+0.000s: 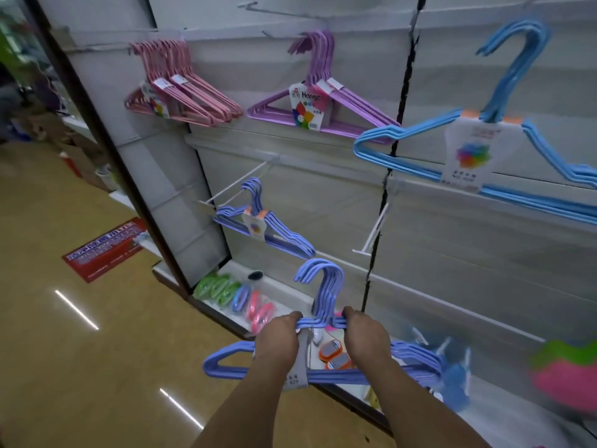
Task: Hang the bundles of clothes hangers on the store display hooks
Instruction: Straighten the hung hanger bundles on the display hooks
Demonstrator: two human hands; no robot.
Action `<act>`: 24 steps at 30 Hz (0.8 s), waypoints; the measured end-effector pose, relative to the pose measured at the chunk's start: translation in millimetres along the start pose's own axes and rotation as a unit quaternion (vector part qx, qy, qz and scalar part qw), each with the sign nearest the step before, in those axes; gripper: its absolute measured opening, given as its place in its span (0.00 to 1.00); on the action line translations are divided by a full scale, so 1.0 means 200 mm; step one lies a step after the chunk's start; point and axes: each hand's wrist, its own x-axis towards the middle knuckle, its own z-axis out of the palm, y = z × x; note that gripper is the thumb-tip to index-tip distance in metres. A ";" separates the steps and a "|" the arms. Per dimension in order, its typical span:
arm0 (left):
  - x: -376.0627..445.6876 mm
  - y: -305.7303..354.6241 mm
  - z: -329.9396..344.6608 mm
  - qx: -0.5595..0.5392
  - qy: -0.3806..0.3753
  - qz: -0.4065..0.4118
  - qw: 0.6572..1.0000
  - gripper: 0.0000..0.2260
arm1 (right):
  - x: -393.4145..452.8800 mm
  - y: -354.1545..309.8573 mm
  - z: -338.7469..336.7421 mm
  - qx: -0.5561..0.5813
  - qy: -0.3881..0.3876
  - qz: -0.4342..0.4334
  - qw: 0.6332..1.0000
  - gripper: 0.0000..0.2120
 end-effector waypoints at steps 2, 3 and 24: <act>0.08 -0.03 -0.03 0.006 -0.005 0.002 1.000 0.20 | 0.08 -0.04 0.00 -0.010 -0.006 0.005 1.000 0.16; 0.11 -0.05 -0.04 0.010 -0.007 0.005 1.000 0.19 | 0.11 -0.05 0.00 -0.014 -0.009 0.007 1.000 0.16; 1.01 -0.82 -0.63 0.030 -0.061 0.113 0.991 0.17 | 0.86 -1.01 0.10 -0.032 0.008 0.092 0.995 0.11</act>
